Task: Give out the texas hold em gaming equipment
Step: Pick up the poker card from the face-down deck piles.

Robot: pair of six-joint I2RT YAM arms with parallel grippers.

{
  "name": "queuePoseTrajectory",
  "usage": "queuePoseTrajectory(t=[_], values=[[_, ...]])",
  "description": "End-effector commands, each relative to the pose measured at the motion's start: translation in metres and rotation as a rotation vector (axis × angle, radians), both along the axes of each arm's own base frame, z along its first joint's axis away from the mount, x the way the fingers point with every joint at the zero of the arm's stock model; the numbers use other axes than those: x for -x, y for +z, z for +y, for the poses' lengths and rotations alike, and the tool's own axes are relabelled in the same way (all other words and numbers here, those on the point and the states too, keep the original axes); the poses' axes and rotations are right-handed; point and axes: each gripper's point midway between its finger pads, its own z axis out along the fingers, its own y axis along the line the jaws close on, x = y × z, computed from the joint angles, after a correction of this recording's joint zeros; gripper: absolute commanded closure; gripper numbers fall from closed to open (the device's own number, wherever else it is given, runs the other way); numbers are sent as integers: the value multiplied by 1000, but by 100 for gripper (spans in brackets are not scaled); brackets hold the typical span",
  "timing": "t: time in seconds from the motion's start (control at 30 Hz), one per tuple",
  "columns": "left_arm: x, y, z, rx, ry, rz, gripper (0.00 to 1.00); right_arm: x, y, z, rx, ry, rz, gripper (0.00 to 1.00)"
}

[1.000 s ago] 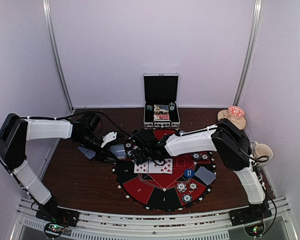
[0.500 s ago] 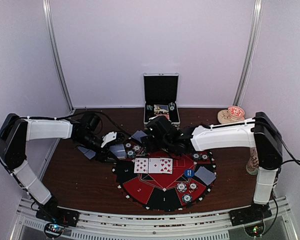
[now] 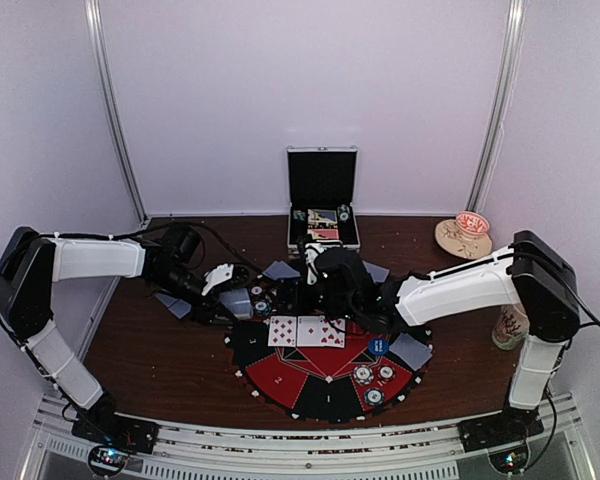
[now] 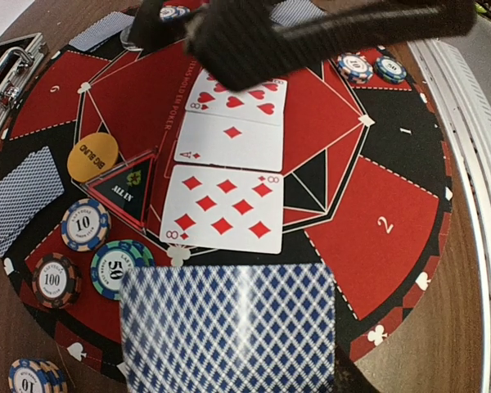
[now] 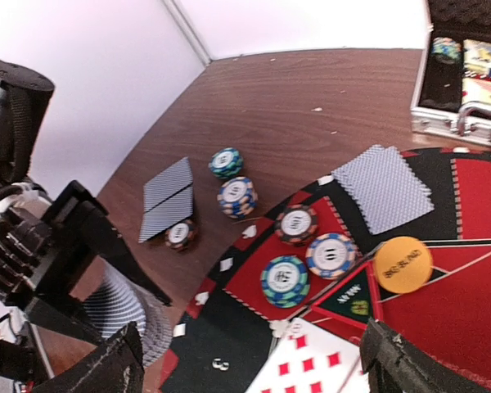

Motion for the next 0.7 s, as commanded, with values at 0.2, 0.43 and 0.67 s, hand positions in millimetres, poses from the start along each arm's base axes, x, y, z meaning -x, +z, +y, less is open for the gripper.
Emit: queuePoseTrajectory(t=[0.2, 0.43, 0.67], values=[[5, 13, -7, 38, -45, -30, 54, 15, -5, 69, -238, 196, 133, 8], [6, 11, -7, 35, -50, -27, 54, 15, -12, 84, -252, 238, 164, 10], [8, 12, -8, 36, -61, -26, 54, 15, -28, 101, -234, 279, 215, 14]])
